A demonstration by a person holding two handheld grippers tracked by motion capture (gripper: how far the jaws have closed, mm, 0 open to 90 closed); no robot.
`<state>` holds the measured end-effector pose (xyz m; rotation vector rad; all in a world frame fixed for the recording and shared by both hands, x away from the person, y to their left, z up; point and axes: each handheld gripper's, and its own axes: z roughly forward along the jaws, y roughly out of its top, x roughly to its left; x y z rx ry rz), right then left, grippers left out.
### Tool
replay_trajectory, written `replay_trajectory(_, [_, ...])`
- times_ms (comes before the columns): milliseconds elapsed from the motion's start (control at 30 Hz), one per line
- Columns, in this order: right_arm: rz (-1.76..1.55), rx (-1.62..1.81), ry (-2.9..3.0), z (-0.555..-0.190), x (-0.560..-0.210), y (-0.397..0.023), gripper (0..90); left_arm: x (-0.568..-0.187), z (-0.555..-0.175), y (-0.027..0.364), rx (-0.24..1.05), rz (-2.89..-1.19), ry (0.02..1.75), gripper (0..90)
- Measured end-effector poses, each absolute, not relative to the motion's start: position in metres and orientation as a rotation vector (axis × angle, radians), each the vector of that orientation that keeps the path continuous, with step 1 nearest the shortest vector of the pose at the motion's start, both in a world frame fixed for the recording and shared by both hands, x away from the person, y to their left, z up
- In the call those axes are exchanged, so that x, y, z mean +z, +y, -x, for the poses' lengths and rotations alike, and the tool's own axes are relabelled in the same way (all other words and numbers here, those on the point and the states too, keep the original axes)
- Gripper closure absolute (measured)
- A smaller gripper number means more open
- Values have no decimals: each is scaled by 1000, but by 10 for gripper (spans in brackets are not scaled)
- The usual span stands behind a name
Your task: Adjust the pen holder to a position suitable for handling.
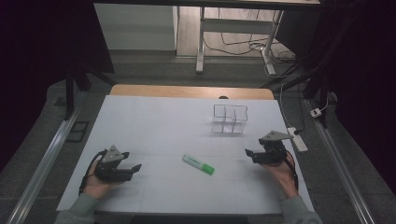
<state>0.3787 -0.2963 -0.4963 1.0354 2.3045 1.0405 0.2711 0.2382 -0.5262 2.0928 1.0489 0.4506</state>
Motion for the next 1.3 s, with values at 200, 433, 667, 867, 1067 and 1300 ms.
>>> replay_trajectory(200, [-1044, 1028, 2305, -391, -495, -292, 261, -526, -271, 239, 451, -2092, 1050, 292])
replay_trajectory(433, [-1078, 1044, 2259, -407, -495, -290, 317, -527, -271, 239, 451, -2093, 1050, 292])
replay_trajectory(667, [-1102, 1055, 2237, -422, -493, -293, 395, -527, -271, 239, 452, -2095, 1048, 293])
replay_trajectory(867, [-1103, 1060, 2207, -430, -495, -293, 453, -527, -272, 239, 451, -2098, 1048, 292])
replay_trajectory(1067, [-1116, 1054, 2196, -440, -494, -292, 522, -528, -272, 239, 450, -2103, 1045, 293])
replay_trajectory(1300, [-1107, 1029, 2165, -449, -497, -293, 661, -528, -272, 240, 451, -2104, 1047, 293])
